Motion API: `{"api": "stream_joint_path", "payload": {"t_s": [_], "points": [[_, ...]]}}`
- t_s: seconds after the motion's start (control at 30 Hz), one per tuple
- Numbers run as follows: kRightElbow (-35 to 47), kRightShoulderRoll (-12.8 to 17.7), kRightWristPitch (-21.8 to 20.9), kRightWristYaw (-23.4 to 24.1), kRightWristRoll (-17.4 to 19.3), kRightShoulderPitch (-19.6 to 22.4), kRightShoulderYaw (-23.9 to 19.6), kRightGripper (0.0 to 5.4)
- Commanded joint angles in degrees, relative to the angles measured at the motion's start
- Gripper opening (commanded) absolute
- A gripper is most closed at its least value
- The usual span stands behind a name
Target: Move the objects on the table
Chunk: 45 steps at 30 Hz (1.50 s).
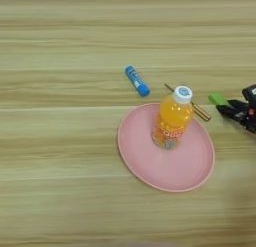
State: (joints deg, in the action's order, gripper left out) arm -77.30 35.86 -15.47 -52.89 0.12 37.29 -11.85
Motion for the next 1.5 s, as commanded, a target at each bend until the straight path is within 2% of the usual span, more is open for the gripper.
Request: {"api": "stream_joint_path", "payload": {"t_s": [0.03, 0.33, 0.7, 0.97, 1.07, 1.3, 1.5], "points": [[4.2, 2.6, -3.1, -1.1, 1.8, 5.8, -1.1, 1.4], [7.5, 2.1, -6.9, -6.1, 3.4, 6.6, -1.4, 1.4], [17.5, 1.1, -8.5, -14.5, 9.3, 5.3, -2.9, 1.4], [32.7, 0.3, -4.7, -19.2, 15.9, 0.4, -3.2, 1.4], [40.0, 0.1, -1.6, -20.1, 18.8, -2.0, -3.4, 1.4], [55.9, 0.0, 3.9, -21.4, 24.4, -8.3, -3.5, 1.4], [66.0, 0.2, 8.7, -21.8, 30.2, -11.4, -4.8, 1.4]]}}
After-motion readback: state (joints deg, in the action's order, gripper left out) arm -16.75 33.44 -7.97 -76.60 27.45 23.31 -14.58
